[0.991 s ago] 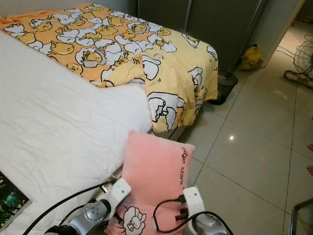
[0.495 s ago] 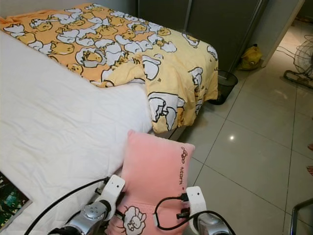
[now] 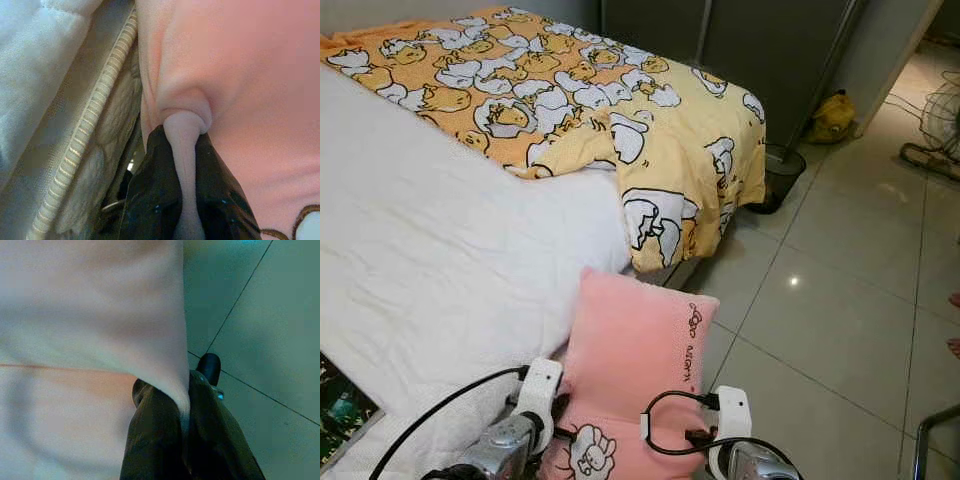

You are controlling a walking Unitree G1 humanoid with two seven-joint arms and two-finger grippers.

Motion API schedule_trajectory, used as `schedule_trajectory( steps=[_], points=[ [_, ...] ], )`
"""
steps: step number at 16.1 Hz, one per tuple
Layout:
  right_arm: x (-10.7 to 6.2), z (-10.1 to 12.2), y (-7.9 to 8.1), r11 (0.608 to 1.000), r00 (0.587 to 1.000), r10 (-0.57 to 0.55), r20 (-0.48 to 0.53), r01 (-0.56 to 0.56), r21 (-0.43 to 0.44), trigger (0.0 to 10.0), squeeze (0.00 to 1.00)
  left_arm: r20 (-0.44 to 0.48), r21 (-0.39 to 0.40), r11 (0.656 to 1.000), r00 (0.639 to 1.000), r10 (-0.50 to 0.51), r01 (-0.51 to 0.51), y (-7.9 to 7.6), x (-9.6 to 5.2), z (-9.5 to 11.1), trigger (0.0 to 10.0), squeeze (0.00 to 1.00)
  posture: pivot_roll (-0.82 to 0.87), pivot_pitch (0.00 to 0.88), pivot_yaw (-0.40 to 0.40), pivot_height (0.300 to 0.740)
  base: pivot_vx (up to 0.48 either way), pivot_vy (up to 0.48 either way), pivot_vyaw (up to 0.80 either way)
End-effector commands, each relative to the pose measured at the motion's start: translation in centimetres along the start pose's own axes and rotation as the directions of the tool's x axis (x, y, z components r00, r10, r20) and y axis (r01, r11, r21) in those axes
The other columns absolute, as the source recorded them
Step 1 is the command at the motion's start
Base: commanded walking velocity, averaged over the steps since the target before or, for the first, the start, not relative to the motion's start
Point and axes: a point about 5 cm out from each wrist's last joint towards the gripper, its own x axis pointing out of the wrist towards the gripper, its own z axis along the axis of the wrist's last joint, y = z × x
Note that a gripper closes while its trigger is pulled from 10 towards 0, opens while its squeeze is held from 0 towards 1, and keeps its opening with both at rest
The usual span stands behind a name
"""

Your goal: Clean up the room

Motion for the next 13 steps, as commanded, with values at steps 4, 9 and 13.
schedule_trajectory(
  steps=[4,9,13],
  points=[
    [-2.0,-1.2,-5.2,0.979,0.979,-0.201,-0.040,0.200,-0.024,10.0,0.00,-0.030,-0.028,0.985,0.985,0.170,-0.171,4.1,-0.7,-0.5,10.0,0.00,0.08,0.000,-0.051,0.740,0.000,0.000,0.00],
    [-2.1,-1.3,-5.4,0.978,0.978,-0.204,-0.046,0.201,-0.063,10.0,0.00,-0.014,-0.011,0.988,0.988,0.157,-0.157,3.9,-0.5,0.1,10.0,0.00,0.07,0.000,-0.048,0.740,0.000,0.000,0.00],
    [-2.1,-0.9,-5.4,0.975,0.978,-0.204,-0.041,0.199,-0.097,10.0,0.00,0.005,0.002,0.989,0.989,0.149,-0.149,3.8,-0.3,0.8,10.0,0.00,0.06,0.000,-0.045,0.740,0.000,0.000,0.00]
  ],
)
